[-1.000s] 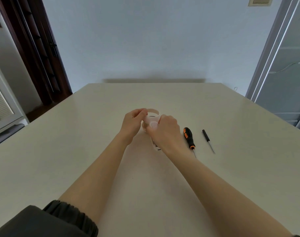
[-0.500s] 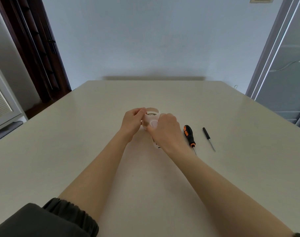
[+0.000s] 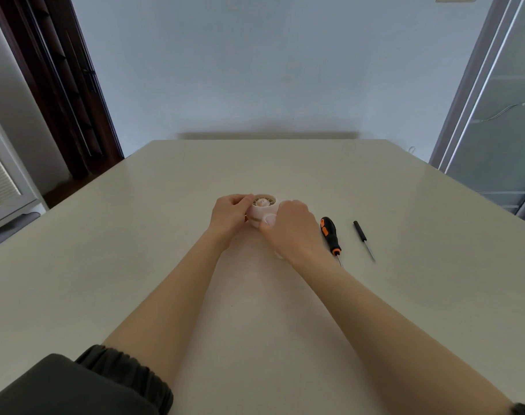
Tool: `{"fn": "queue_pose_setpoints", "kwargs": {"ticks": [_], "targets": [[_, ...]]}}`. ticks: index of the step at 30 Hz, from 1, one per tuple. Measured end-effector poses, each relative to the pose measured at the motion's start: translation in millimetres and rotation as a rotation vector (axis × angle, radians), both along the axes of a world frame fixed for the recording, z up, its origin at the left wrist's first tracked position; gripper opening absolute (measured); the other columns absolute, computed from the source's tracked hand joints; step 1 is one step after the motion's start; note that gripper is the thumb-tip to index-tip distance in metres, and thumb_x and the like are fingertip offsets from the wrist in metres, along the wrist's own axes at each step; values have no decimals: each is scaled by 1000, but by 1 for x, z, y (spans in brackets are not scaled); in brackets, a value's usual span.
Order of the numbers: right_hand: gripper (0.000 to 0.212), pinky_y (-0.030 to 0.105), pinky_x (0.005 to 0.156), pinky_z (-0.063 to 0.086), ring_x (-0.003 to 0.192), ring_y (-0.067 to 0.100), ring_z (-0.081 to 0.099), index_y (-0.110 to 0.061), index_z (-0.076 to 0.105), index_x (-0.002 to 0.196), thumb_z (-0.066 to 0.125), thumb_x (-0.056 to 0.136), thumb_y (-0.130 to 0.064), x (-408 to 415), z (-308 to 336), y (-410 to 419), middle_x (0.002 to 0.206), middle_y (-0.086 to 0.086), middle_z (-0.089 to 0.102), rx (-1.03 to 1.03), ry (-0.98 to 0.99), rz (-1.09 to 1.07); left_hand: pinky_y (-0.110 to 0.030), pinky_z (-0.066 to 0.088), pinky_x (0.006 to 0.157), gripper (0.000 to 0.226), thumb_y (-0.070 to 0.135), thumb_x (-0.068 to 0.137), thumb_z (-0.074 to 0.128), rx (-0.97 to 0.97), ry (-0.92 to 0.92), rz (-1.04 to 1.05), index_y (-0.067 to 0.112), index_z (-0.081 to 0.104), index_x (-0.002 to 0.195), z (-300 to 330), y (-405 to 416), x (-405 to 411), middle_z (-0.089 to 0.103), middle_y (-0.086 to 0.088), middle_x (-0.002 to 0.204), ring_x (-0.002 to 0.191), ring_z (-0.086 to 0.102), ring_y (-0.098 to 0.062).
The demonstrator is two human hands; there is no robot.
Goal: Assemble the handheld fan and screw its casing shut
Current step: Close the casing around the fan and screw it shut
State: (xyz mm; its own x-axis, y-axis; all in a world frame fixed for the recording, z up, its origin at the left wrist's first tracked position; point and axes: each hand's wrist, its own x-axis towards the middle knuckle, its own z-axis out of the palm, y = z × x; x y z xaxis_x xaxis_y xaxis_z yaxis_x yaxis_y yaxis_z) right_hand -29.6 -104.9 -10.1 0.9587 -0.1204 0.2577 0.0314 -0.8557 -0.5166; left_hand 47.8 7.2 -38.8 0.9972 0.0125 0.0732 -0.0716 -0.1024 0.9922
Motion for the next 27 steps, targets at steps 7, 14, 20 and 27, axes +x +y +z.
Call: {"fn": "queue_pose_setpoints", "kwargs": {"ticks": [7,14,20,27], "targets": [[33,31,69,34,99,30,53,-5,56,105,44,92,-33,2,1,-4,103,8,49,-83,29,-28,-43,53,91,17,22,89,61,22,-7,25,11,70,99,0,2,0,69,-9,106,103,64,-27],[26,31,64,30,87,30,51,-11,39,69,48,89,-24,11,-5,-11,85,5,46,-112,32,-41,-42,52,92,22,27,78,71,82,-4,59,13,71,95,0,4,-2,70,-2,102,101,64,-19],[41,32,65,30,81,25,34,-16,24,57,46,92,-20,22,-8,-21,79,7,37,-66,101,-1,-22,46,83,42,32,83,68,193,-76,-17,17,57,121,3,0,-8,60,3,117,106,57,-13],[25,38,78,48,94,31,57,-1,62,94,48,96,-21,21,-1,-32,102,14,60,8,137,93,-26,46,96,50,33,85,67,298,-142,-162,18,54,131,3,0,-12,61,-2,123,108,58,-13]]}}
